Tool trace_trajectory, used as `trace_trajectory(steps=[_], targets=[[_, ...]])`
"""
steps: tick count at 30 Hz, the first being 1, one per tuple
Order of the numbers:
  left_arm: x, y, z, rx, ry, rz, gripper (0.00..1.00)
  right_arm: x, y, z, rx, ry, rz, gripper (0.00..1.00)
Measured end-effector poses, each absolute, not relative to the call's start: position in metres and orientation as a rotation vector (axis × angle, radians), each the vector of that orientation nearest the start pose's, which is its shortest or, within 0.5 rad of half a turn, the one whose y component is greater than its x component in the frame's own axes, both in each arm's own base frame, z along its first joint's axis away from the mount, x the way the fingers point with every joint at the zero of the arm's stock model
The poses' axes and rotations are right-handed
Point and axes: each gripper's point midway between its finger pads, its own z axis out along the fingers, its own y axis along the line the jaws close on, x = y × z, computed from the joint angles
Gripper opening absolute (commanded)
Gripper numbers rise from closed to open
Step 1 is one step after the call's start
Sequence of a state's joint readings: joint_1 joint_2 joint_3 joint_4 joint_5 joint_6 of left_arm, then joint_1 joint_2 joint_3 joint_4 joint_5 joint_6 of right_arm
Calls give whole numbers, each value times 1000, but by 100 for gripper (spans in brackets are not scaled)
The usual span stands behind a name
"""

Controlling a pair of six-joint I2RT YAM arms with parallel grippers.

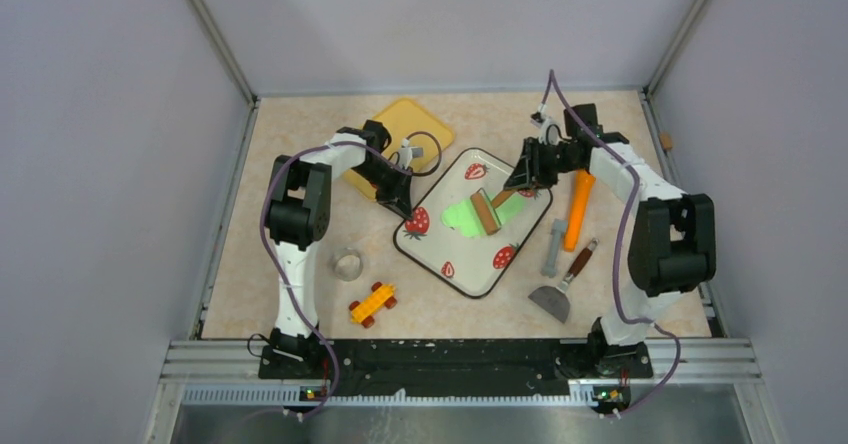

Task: Roll out the dumpling wrappers from the dough

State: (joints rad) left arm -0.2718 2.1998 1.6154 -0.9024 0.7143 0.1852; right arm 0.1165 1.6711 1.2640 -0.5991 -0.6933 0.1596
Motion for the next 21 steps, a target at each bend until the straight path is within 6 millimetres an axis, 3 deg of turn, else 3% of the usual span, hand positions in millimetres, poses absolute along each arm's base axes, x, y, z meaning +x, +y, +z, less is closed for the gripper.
trace_trajectory(steps=[4, 10, 16, 21], targets=[[346, -210, 28, 701, 2811, -1084, 0, 355, 175, 118, -202, 2566, 1050, 0], [347, -209, 27, 698, 2811, -1083, 0, 371, 175, 102, -154, 2626, 1018, 0], [347, -209, 27, 697, 2807, -1082, 0, 377, 162, 99, -128, 2649, 963, 0], [347, -209, 27, 699, 2798, -1081, 0, 386, 132, 98, -55, 2637, 928, 0]])
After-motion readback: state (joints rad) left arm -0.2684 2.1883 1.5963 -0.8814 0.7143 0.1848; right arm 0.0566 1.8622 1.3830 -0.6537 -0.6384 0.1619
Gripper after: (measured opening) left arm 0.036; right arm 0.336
